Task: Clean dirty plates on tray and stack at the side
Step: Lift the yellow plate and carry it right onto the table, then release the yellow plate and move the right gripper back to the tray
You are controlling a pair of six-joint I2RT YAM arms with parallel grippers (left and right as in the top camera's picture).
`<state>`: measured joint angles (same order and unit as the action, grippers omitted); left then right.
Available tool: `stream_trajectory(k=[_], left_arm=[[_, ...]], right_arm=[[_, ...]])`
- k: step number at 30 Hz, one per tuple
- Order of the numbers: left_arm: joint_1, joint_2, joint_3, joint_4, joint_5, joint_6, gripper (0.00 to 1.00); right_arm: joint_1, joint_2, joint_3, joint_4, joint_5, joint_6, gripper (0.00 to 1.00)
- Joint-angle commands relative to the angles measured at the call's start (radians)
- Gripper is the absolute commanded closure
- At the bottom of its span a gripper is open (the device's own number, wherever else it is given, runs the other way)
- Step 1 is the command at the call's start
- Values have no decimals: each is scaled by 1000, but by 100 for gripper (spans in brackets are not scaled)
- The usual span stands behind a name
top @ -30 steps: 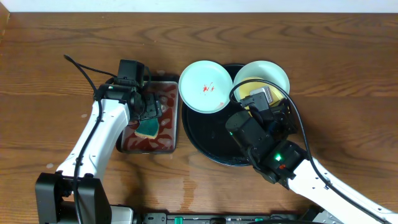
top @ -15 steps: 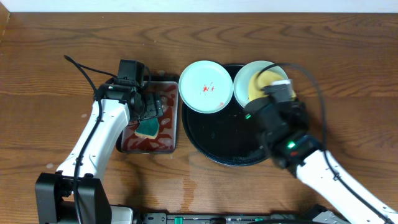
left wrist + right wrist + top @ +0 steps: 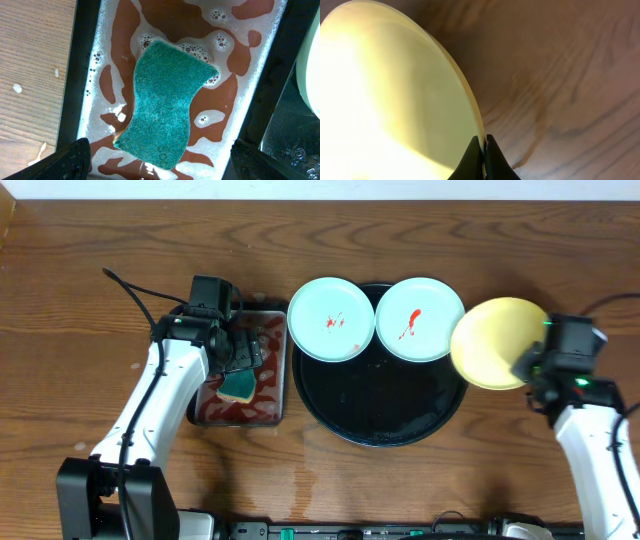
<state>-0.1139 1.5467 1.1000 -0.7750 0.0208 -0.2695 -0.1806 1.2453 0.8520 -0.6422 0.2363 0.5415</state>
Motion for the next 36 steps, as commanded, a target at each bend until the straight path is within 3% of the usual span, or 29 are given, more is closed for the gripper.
stream_trajectory(k=[1, 10, 26, 30, 33, 36], left_arm=[[3, 2, -3, -2, -2, -9, 10], [3, 2, -3, -2, -2, -9, 10], [3, 2, -3, -2, -2, -9, 10], [3, 2, -3, -2, -2, -9, 10], [3, 2, -3, -2, -2, -9, 9], [3, 2, -3, -2, -2, -9, 10]], right_arm=[[-78, 10, 16, -14, -104, 30, 99], [-216, 137, -19, -22, -103, 39, 99], [-296, 254, -29, 2, -101, 19, 99], [-296, 254, -29, 3, -102, 18, 85], [-296, 254, -29, 3, -102, 18, 82], [-296, 253, -29, 3, -103, 18, 73]])
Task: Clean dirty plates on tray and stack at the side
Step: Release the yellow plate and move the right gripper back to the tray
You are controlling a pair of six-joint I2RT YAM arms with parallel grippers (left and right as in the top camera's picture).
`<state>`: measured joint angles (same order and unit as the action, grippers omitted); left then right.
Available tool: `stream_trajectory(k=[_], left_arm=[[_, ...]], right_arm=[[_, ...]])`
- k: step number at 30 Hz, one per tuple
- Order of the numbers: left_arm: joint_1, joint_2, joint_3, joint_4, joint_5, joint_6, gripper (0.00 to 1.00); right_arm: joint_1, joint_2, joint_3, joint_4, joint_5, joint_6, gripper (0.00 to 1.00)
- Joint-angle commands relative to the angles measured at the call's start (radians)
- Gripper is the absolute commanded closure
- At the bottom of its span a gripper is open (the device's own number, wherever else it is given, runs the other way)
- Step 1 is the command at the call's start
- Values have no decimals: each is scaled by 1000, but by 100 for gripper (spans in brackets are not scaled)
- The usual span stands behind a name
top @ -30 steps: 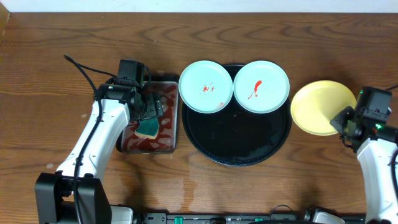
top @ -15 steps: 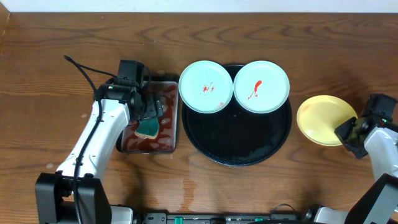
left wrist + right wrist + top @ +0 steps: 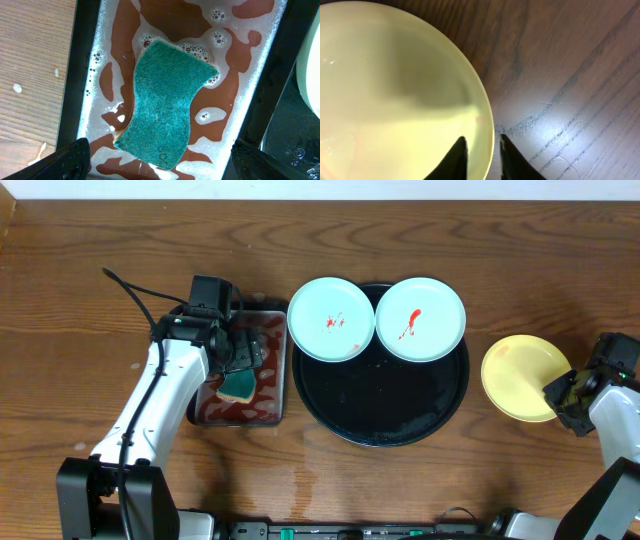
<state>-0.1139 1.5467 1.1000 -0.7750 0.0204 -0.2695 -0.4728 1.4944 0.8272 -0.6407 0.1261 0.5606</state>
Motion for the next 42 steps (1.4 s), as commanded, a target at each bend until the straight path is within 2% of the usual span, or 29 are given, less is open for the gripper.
stream_trajectory(k=[1, 3, 8, 13, 18, 22, 24, 27, 29, 36, 38, 40, 41, 42], left_arm=[[3, 2, -3, -2, -2, -9, 10], [3, 2, -3, -2, -2, -9, 10], [3, 2, -3, -2, -2, -9, 10], [3, 2, -3, -2, -2, -9, 10], [3, 2, -3, -2, -2, -9, 10], [3, 2, -3, -2, -2, -9, 10], [3, 2, -3, 51, -54, 2, 10], [3, 2, -3, 108, -69, 2, 10], [3, 2, -3, 104, -69, 2, 10], [3, 2, -3, 120, -66, 2, 9], [3, 2, -3, 113, -56, 2, 10], [4, -9, -2, 106, -32, 2, 10], [5, -18, -2, 100, -21, 2, 10], [5, -30, -2, 96, -10, 2, 10]], right_arm=[[-4, 3, -5, 2, 6, -1, 69], [-4, -2, -2, 1, -9, -2, 63], [-3, -35, 42, 1, -114, -120, 51], [16, -100, 110, -6, -332, -254, 48], [117, -155, 165, -28, -504, -400, 48], [243, -169, 185, -74, -504, -501, 47], [310, -169, 187, -98, -483, -537, 46], [397, -169, 187, -128, -384, -540, 43], [446, -169, 187, -126, -336, -539, 36], [592, -151, 186, -16, -227, -477, 29], [621, -133, 186, 24, -190, -448, 23], [639, -113, 186, 56, -186, -441, 13], [644, -103, 186, 69, -186, -440, 2], [648, -93, 186, 83, -186, -437, 1]])
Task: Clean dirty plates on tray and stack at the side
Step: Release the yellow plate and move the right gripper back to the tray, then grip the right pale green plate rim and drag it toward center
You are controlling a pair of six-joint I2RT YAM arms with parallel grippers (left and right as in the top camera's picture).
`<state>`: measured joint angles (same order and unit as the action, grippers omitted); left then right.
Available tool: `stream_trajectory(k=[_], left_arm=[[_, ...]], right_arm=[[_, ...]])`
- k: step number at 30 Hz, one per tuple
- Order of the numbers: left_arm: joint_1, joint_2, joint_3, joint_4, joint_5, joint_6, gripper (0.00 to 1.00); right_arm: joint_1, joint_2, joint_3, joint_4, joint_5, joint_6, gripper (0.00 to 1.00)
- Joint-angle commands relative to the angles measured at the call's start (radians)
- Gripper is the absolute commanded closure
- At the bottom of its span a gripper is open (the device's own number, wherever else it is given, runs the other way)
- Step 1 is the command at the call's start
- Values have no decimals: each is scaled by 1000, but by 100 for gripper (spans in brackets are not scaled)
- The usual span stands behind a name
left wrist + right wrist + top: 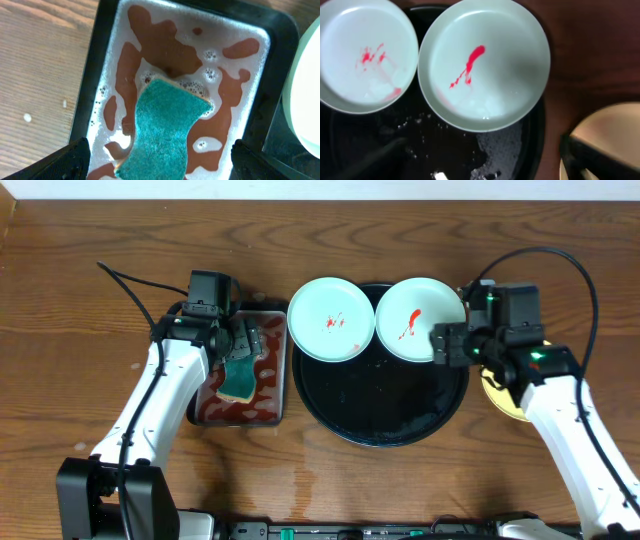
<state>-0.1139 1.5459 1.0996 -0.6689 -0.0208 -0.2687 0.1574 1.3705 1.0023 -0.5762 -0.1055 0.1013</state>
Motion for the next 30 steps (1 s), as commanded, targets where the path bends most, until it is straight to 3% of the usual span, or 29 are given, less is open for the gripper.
stream_trajectory(k=[1, 10, 14, 18, 24, 30], left_arm=[[6, -43, -2, -10, 41, 1, 10], [6, -164, -2, -15, 43, 1, 10], [6, -166, -2, -39, 43, 2, 9], [6, -166, -2, -53, 43, 1, 9], [6, -166, -2, -56, 43, 1, 9], [6, -166, -2, -56, 43, 2, 10]], right_arm=[[18, 42, 11, 28, 45, 25, 1], [18, 147, 11, 167, 45, 26, 1], [18, 209, 11, 238, 72, 61, 14], [18, 290, 11, 247, 229, 181, 15], [18, 385, 11, 282, 225, 210, 19], [18, 429, 11, 293, 209, 262, 60]])
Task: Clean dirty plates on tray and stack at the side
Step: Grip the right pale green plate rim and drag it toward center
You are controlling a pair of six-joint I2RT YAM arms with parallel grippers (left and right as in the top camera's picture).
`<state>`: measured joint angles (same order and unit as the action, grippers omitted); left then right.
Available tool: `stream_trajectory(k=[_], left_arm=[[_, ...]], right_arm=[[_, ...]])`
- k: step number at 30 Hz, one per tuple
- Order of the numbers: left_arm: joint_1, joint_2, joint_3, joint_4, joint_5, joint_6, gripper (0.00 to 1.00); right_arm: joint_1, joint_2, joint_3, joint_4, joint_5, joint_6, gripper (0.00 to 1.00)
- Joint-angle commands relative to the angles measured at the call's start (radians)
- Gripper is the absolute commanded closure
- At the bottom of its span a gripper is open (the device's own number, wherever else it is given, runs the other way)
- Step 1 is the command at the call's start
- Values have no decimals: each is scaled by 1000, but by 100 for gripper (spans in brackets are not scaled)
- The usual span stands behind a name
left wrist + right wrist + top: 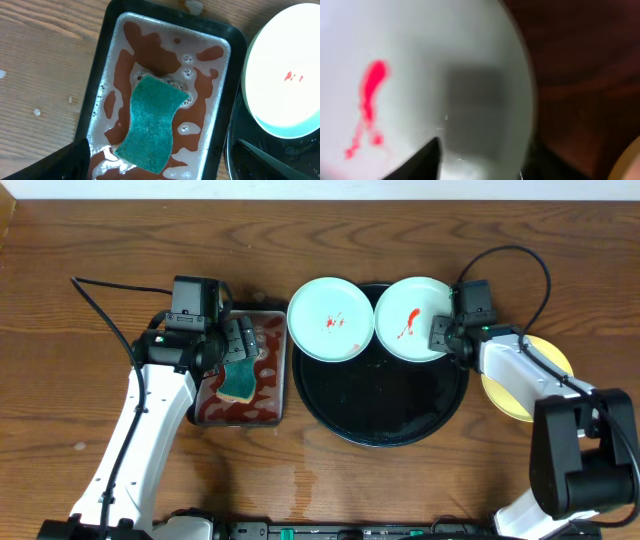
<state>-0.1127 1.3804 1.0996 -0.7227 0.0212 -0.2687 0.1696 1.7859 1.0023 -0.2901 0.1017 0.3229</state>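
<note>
Two pale green plates with red stains sit at the back of the round black tray (380, 405): the left plate (330, 318) and the right plate (415, 318). My right gripper (446, 336) is open at the right plate's right edge. In the right wrist view one finger (422, 161) is over the plate (395, 60), the other beyond its rim. A clean yellow plate (535, 380) lies on the table to the right. My left gripper (232, 340) hangs open above the green sponge (152, 122).
The sponge lies in a dark rectangular tray of soapy brown water (102, 85), left of the round tray. Cables trail from both arms over the wooden table (100, 240). The yellow plate lies just behind my right forearm.
My right gripper has come down from above the right stained plate to its right rim, jaws open on either side of it. My left gripper is higher, showing the whole soapy tray.
My right gripper first held the yellow plate off the table, right of the tray. The plate then lay on the table with the gripper open at its rim. The gripper was then above the right stained plate and is now at its rim. My left stayed open over the sponge.
</note>
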Motion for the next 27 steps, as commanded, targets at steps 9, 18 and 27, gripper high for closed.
stream_trajectory(k=[9, 18, 27], left_arm=[[5, 0, -2, -3, 2, 1, 10], [5, 0, -3, -13, 2, 1, 9], [5, 0, -3, -29, 1, 1, 10]], right_arm=[[-8, -23, 11, 5, 3, 35, 99], [-51, -192, 11, -159, -17, 35, 99], [-50, -222, 5, -466, -181, 36, 96]])
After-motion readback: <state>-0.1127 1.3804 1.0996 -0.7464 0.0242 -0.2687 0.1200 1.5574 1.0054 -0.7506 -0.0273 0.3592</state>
